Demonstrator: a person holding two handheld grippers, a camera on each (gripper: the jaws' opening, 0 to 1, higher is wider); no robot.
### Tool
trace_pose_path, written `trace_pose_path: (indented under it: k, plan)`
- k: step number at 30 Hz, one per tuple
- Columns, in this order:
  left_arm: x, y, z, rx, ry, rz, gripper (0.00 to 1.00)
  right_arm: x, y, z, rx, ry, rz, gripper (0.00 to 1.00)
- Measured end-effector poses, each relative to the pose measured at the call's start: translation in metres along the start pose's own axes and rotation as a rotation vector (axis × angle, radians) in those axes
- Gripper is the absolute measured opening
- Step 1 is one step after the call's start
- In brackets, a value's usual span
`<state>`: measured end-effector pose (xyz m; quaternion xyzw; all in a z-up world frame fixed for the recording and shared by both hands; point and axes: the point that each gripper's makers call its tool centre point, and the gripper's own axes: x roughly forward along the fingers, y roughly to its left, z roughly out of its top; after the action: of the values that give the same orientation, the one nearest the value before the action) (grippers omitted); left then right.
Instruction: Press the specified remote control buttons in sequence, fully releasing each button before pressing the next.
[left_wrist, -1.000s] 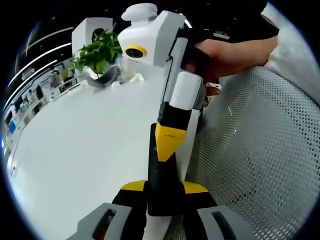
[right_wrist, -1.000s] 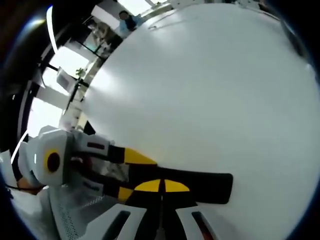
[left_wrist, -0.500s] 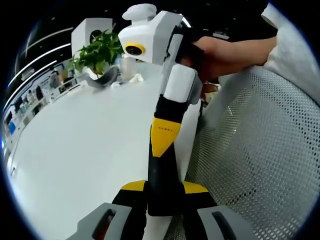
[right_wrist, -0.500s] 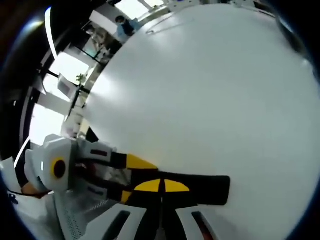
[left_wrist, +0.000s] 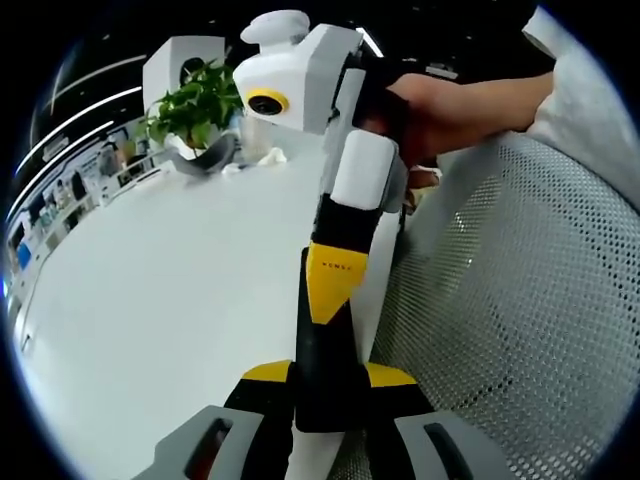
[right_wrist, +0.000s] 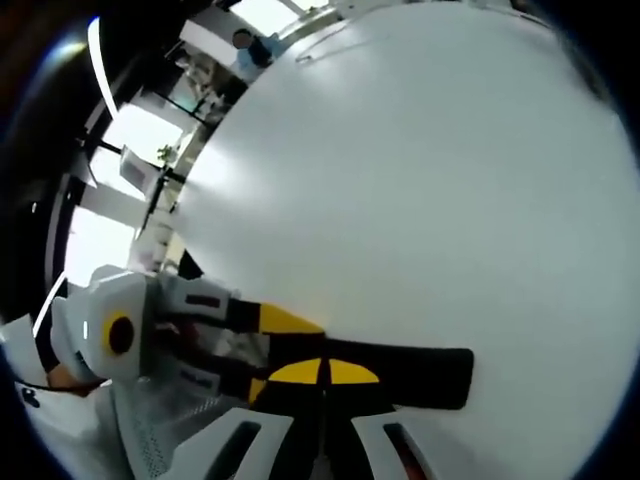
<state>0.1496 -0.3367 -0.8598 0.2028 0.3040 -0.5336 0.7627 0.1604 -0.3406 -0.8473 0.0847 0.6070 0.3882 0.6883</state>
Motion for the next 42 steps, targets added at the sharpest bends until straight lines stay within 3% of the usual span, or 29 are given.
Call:
trace_pose_path:
  k: [6, 13, 24, 37, 42]
  plan:
    - [0.0002, 0.0006, -0.0005, 0.0, 0.0, 0.0, 0.25, 0.0015, 0.006, -0.0008, 0.008, 0.003, 0.035, 0.0]
    - [0.0004, 0.0003, -0.0005, 0.002, 0.001, 0.0, 0.25, 0.006, 0.0026, -0.0036, -0.021, 0.026, 0.01, 0.0]
    - [0.0009, 0.0013, -0.0003, -0.004, 0.001, 0.0, 0.25, 0.007, 0.0011, -0.0018, -0.047, 0.01, -0.022, 0.0]
    - [0.0002, 0.0029, -0.0011, -0.018, -0.009, 0.0, 0.25, 0.0074, -0.0007, 0.0001, 0.029, 0.012, 0.034, 0.0]
    - [-0.0001, 0.0024, -0.0013, -0.017, -0.009, 0.001, 0.25, 0.0077, 0.0032, -0.0013, -0.011, 0.02, 0.014, 0.0]
